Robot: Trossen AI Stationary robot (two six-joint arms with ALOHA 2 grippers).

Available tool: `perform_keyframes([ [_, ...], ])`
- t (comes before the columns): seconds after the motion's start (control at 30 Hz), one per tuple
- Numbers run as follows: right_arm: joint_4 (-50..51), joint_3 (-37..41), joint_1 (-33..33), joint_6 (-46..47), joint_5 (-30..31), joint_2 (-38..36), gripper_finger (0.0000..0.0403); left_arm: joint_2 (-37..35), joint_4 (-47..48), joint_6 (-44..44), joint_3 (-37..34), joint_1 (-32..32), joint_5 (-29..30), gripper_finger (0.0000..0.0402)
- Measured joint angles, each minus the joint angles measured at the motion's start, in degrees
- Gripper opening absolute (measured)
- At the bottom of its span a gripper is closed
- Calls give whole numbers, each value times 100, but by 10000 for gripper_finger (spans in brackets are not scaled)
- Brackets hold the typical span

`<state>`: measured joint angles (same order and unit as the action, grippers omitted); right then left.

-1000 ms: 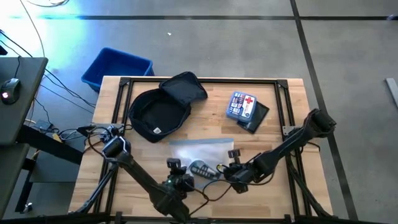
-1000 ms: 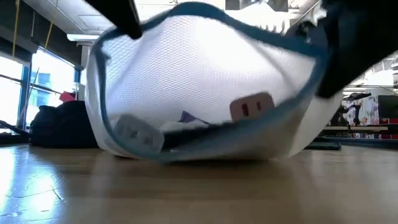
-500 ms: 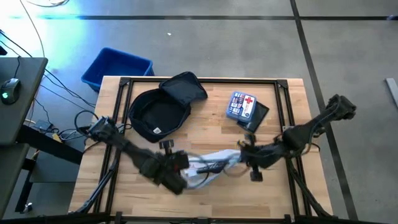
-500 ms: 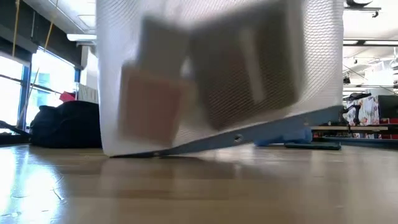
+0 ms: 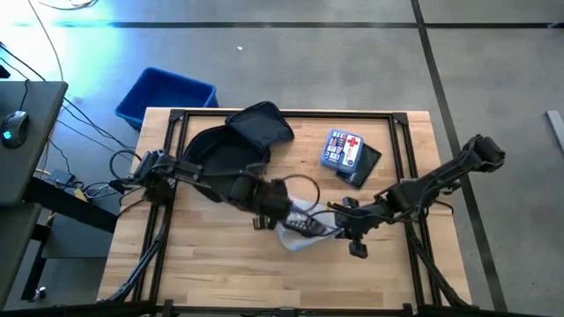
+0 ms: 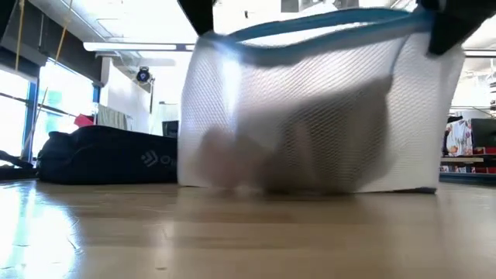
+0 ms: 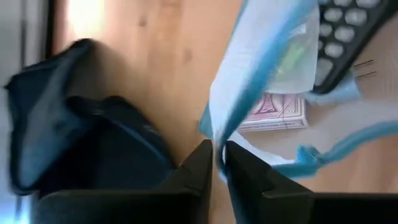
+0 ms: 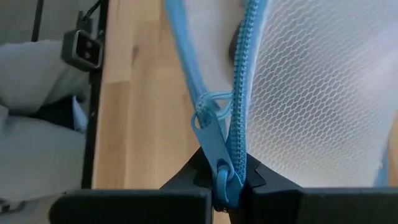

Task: Unpack backpack
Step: Close the transparent zip bag

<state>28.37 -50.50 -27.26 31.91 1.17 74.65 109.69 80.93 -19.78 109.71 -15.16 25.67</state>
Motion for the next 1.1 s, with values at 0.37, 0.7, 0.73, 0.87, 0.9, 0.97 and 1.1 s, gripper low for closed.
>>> perform_keyframes([
  [0.37, -630, 276, -730, 427, 2483, 371, 0, -494, 255, -996, 4, -351, -380, 100],
  [0.7, -2290, 263, -1176, 12, 2754, 1771, 0, -57, -3313, -1386, -1150, -1906, 227, 101],
  [0.73, -2316, 240, -1203, -9, 2756, 1873, 0, 59, -3906, -1233, -1341, -1984, 407, 101],
  [0.87, -2374, 50, -1329, -45, 2855, 2140, 0, 653, -6120, -447, -1903, -2059, 752, 101],
  [0.9, -2366, 23, -1364, -46, 2897, 2187, 0, 827, -6481, -251, -1927, -2029, 785, 101],
  [0.97, -2355, -21, -1424, -86, 3028, 2252, 0, 1146, -7030, 200, -1926, -1957, 908, 101],
  [1.1, -2375, -44, -1480, -91, 3148, 2275, 0, 1525, -7211, 652, -1871, -1848, 1530, 101],
])
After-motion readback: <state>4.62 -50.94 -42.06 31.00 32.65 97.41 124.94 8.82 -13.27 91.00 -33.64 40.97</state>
